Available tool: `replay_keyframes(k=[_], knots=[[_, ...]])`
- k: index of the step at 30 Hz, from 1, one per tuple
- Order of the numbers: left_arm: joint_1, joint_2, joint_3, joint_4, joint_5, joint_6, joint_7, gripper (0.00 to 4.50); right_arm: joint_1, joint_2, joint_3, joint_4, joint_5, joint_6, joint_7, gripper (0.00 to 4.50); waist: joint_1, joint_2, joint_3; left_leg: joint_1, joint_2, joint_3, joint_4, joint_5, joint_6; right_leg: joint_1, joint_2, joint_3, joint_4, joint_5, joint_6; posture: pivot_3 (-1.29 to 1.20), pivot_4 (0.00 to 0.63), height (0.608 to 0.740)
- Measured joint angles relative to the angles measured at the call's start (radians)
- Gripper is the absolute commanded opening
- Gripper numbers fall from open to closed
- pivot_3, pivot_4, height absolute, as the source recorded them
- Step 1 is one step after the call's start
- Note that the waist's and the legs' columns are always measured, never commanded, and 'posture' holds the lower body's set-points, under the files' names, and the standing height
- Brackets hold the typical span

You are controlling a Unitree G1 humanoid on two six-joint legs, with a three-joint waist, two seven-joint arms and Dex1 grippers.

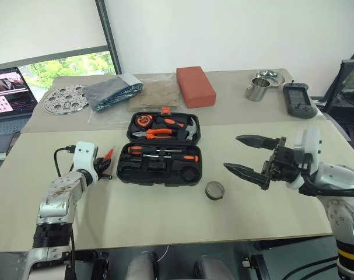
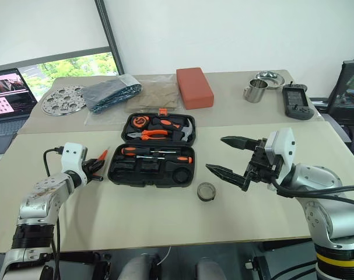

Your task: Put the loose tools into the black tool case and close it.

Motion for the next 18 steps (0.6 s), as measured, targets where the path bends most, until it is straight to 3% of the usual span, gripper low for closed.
replay_keyframes(k=[13, 18], knots=[[-0.074, -0.009, 0.023, 0.014, -0.041, 0.008, -0.027, 0.49, -0.002, -0.006, -0.003, 0.007, 0.000, 0.000, -0.011, 4.50, 0.004, -0.001, 0.000, -0.001, -0.001, 0.000, 0.000, 0.000, 0.000, 0.000, 0.000, -0.001, -0.001, 0.000, 0.000, 0.00, 0.150, 0.740], [-0.172, 0.065, 0.006, 0.048, -0.042, -0.149, -0.194, 0.49, 0.018, -0.006, -0.017, 0.014, 0.000, -0.011, -0.005, 4.50, 0.006, -0.002, 0.001, -0.002, -0.001, 0.000, 0.000, 0.001, -0.001, -0.001, 0.000, -0.001, -0.001, 0.000, 0.000, 0.00, 0.150, 0.740]])
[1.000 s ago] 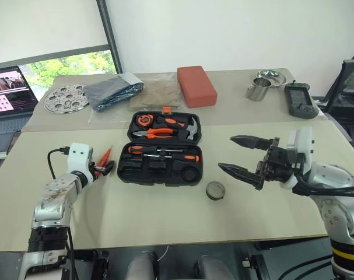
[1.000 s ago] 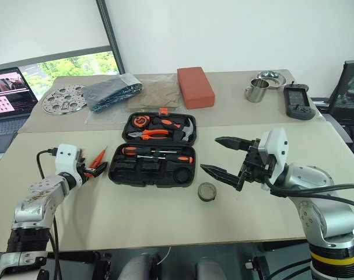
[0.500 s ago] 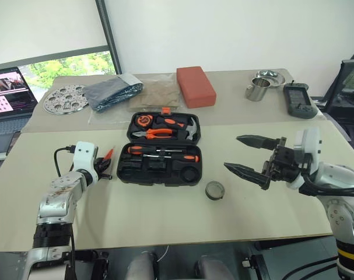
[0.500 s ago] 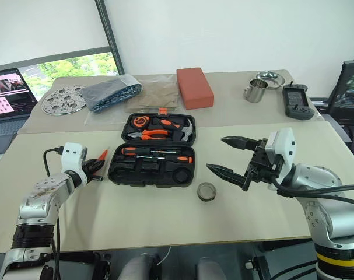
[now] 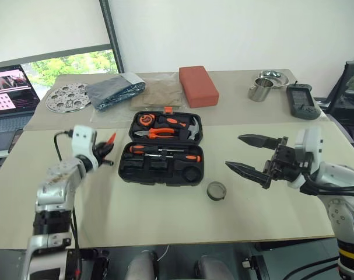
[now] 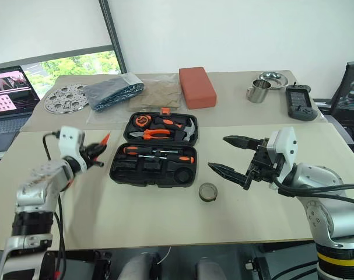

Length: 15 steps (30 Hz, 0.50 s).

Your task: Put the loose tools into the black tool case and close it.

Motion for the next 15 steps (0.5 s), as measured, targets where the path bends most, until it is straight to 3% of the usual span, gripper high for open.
replay_keyframes(k=[7, 15], knots=[[-0.159, 0.049, -0.142, 0.278, 0.044, -0.314, -0.346, 0.49, 0.031, 0.000, -0.026, 0.008, 0.000, -0.025, 0.008, 4.50, 0.000, 0.000, 0.000, -0.001, 0.000, 0.001, 0.000, 0.000, 0.000, -0.001, 0.001, 0.000, 0.000, 0.000, 0.000, 0.00, 0.150, 0.740], [-0.392, -0.016, -0.283, 0.635, 0.140, -0.626, -0.636, 0.49, 0.120, -0.019, -0.107, -0.001, 0.003, -0.038, 0.030, 4.50, 0.012, 0.000, 0.000, -0.006, -0.001, 0.003, 0.002, 0.000, 0.001, -0.004, 0.002, 0.000, -0.001, 0.000, 0.000, 0.00, 0.150, 0.740]])
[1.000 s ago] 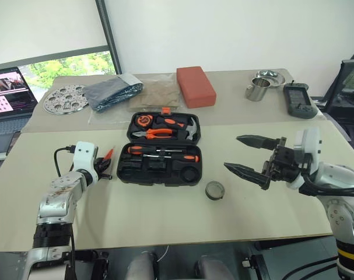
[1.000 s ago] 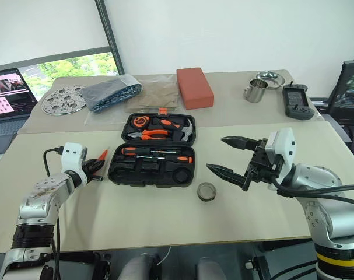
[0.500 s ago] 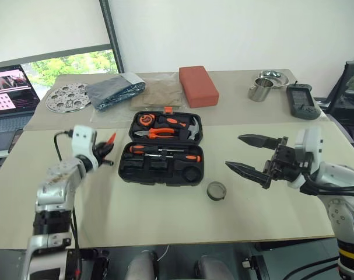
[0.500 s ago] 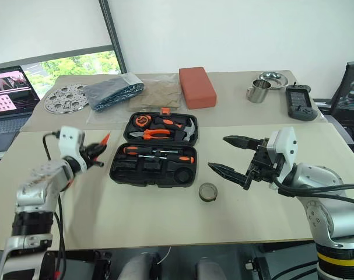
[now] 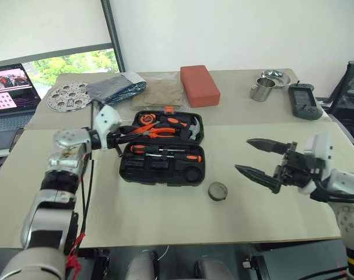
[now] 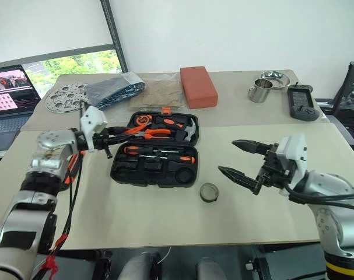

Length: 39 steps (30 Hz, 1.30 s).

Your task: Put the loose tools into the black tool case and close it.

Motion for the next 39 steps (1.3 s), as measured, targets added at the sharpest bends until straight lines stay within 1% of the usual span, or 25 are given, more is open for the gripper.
replay_keyframes(k=[5, 10, 13, 15, 18, 20, 25, 30, 34, 39], knots=[[-0.082, -0.034, -0.018, 0.189, 0.036, -0.104, -0.060, 0.49, 0.110, 0.000, -0.064, -0.028, 0.000, -0.025, 0.022, 4.50, -0.002, 0.000, 0.000, -0.001, 0.000, -0.001, 0.000, 0.000, 0.000, -0.001, 0.001, 0.000, 0.001, 0.000, 0.000, 0.00, 0.150, 0.740], [-0.144, -0.035, -0.020, 0.330, 0.076, -0.180, -0.114, 0.49, 0.169, 0.002, -0.101, -0.031, 0.000, -0.068, 0.058, 4.50, -0.006, 0.000, 0.000, 0.000, 0.000, -0.001, 0.001, 0.000, 0.000, -0.001, 0.001, 0.000, 0.001, 0.000, 0.000, 0.00, 0.150, 0.740], [-0.159, -0.036, -0.028, 0.375, 0.105, -0.215, -0.148, 0.49, 0.169, 0.002, -0.109, -0.031, 0.001, -0.080, 0.064, 4.50, -0.007, 0.000, 0.000, 0.000, 0.000, -0.002, 0.001, 0.000, 0.000, -0.001, 0.002, 0.000, 0.001, 0.000, 0.000, 0.00, 0.150, 0.740], [-0.170, -0.038, -0.036, 0.402, 0.121, -0.235, -0.204, 0.49, 0.172, 0.004, -0.110, -0.031, 0.009, -0.085, 0.069, 4.50, -0.006, 0.000, 0.000, -0.001, 0.000, -0.002, 0.001, 0.000, 0.000, -0.001, 0.001, 0.000, 0.001, 0.000, 0.000, 0.00, 0.150, 0.740], [-0.184, -0.044, -0.044, 0.408, 0.137, -0.255, -0.283, 0.49, 0.193, 0.007, -0.113, -0.031, 0.024, -0.091, 0.078, 4.50, -0.005, 0.000, 0.000, -0.001, 0.000, -0.001, 0.001, 0.000, 0.000, 0.000, 0.001, 0.000, 0.001, 0.000, 0.000, 0.00, 0.150, 0.740], [-0.190, -0.044, -0.052, 0.410, 0.150, -0.273, -0.301, 0.49, 0.199, 0.007, -0.113, -0.031, 0.028, -0.096, 0.080, 4.50, -0.005, 0.000, 0.000, -0.001, 0.000, -0.001, 0.001, 0.000, 0.000, 0.000, 0.001, 0.000, 0.001, 0.000, 0.000, 0.00, 0.150, 0.740], [-0.196, -0.045, -0.107, 0.451, 0.249, -0.367, -0.261, 0.49, 0.209, 0.007, -0.114, -0.031, 0.030, -0.107, 0.080, 4.50, -0.006, 0.000, 0.000, -0.001, 0.000, -0.003, 0.001, 0.000, 0.000, 0.000, 0.002, 0.000, 0.001, 0.000, 0.000, 0.00, 0.150, 0.740], [-0.244, -0.049, -0.144, 0.472, 0.328, -0.418, -0.196, 0.49, 0.208, 0.007, -0.114, -0.031, 0.032, -0.110, 0.080, 4.50, -0.004, 0.001, 0.000, 0.000, 0.000, -0.003, 0.002, 0.000, 0.000, 0.001, 0.002, 0.000, 0.002, 0.000, 0.000, 0.00, 0.150, 0.740], [-0.263, -0.051, -0.153, 0.486, 0.362, -0.426, -0.137, 0.49, 0.208, 0.007, -0.114, -0.031, 0.034, -0.110, 0.080, 4.50, -0.004, 0.001, -0.001, 0.000, 0.000, -0.004, 0.003, 0.000, 0.000, 0.001, 0.002, 0.000, 0.003, 0.000, 0.000, 0.00, 0.150, 0.740], [-0.270, -0.050, -0.155, 0.492, 0.374, -0.415, -0.149, 0.49, 0.208, 0.007, -0.114, -0.032, 0.034, -0.110, 0.079, 4.50, -0.006, 0.001, -0.001, 0.000, 0.000, -0.004, 0.003, 0.000, 0.001, 0.001, 0.002, 0.000, 0.004, 0.000, 0.000, 0.00, 0.150, 0.740]])
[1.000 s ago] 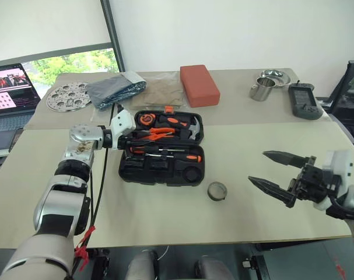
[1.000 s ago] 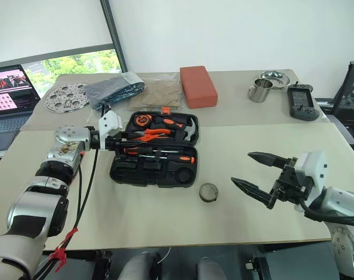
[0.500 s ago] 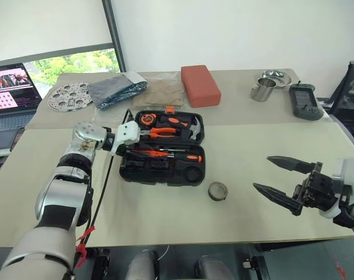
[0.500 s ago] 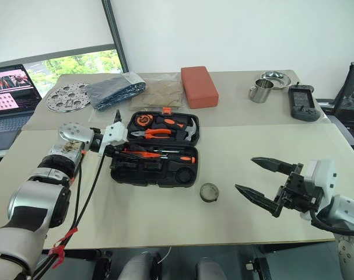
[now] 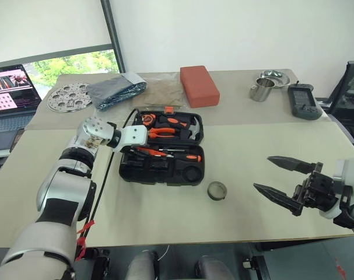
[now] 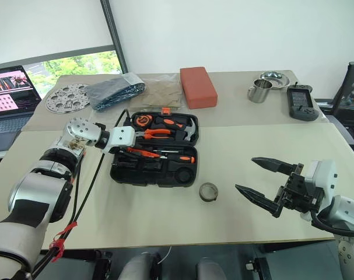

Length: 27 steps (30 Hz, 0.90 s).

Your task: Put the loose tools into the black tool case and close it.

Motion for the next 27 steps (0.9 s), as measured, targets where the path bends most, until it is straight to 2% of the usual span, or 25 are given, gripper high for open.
replay_keyframes(k=[9, 27], knots=[[-0.009, 0.006, 0.002, 0.002, -0.001, 0.051, -0.114, 0.49, 0.001, 0.004, 0.001, -0.006, 0.000, 0.000, -0.014, 4.50, -0.007, 0.001, -0.001, 0.000, 0.000, 0.001, 0.001, 0.000, 0.000, 0.000, 0.000, 0.000, 0.001, 0.000, 0.000, 0.00, 0.150, 0.740], [-0.028, 0.004, -0.087, 0.011, 0.086, 0.098, -0.033, 0.49, 0.003, 0.006, 0.006, -0.028, -0.001, 0.000, -0.036, 4.50, -0.013, 0.002, -0.002, 0.002, 0.000, -0.002, 0.003, 0.000, 0.000, 0.002, 0.001, 0.001, 0.003, 0.000, 0.000, 0.00, 0.150, 0.740]])
